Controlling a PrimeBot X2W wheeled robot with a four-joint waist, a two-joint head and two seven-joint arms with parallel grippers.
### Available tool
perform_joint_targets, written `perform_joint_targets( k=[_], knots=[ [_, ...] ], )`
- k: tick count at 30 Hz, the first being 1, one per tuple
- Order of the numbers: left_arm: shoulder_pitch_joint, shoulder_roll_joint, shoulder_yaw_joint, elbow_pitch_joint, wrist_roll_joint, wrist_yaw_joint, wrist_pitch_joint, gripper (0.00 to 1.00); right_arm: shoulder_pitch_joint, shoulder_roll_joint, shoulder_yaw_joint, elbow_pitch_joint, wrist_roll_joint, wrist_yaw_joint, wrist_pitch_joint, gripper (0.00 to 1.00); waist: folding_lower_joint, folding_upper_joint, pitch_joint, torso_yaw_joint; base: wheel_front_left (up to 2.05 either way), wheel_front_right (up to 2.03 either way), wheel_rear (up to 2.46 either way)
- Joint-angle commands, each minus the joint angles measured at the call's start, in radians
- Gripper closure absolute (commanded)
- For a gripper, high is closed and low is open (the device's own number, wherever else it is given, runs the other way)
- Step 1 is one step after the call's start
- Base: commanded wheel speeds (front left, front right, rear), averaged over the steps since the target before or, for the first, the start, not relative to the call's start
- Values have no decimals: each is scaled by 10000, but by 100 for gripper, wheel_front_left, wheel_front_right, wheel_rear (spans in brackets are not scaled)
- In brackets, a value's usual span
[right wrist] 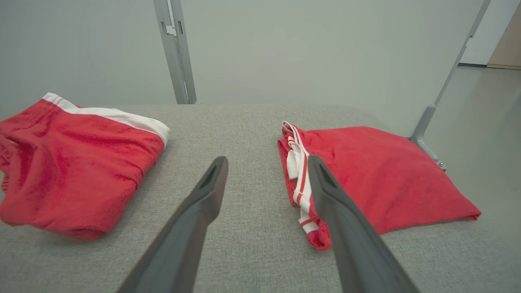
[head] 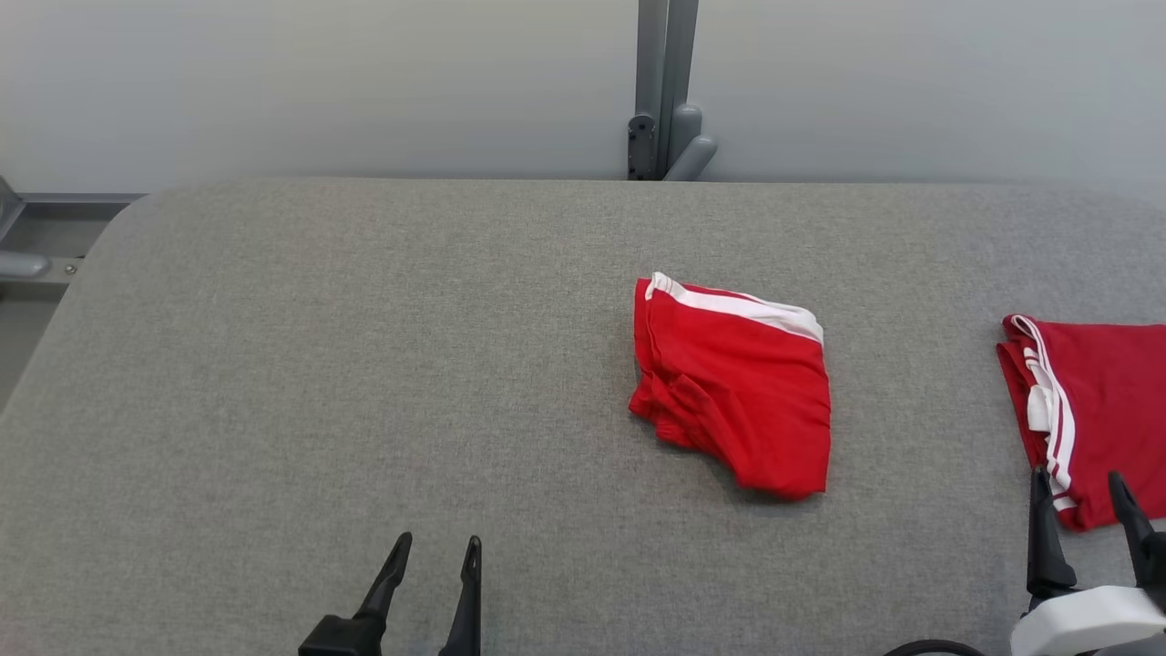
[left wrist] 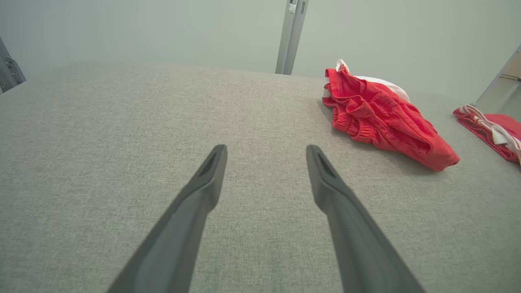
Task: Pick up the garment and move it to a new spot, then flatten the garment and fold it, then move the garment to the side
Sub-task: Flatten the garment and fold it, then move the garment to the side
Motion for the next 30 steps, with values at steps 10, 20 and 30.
perform_joint_targets(
  k=[10, 20, 30],
  knots=[
    [342, -304, 670, -257, 581, -395, -36, 0, 151, 265, -51, -566, -193, -9, -25, 0, 0, 118, -80, -42, 0, 0, 0],
    [400, -558, 1150, -199, 1058, -780, -37, 0, -601, 275, 840, -426, 355, -9, -26, 0, 0, 118, -21, 87, 0, 0, 0],
    [-348, -883, 1354, -118, 1396, -1314, -25, 0, -4529, 275, 2565, 3947, 3645, -7, 2175, 0, 0, 118, 1094, 405, 0, 0, 0]
  ],
)
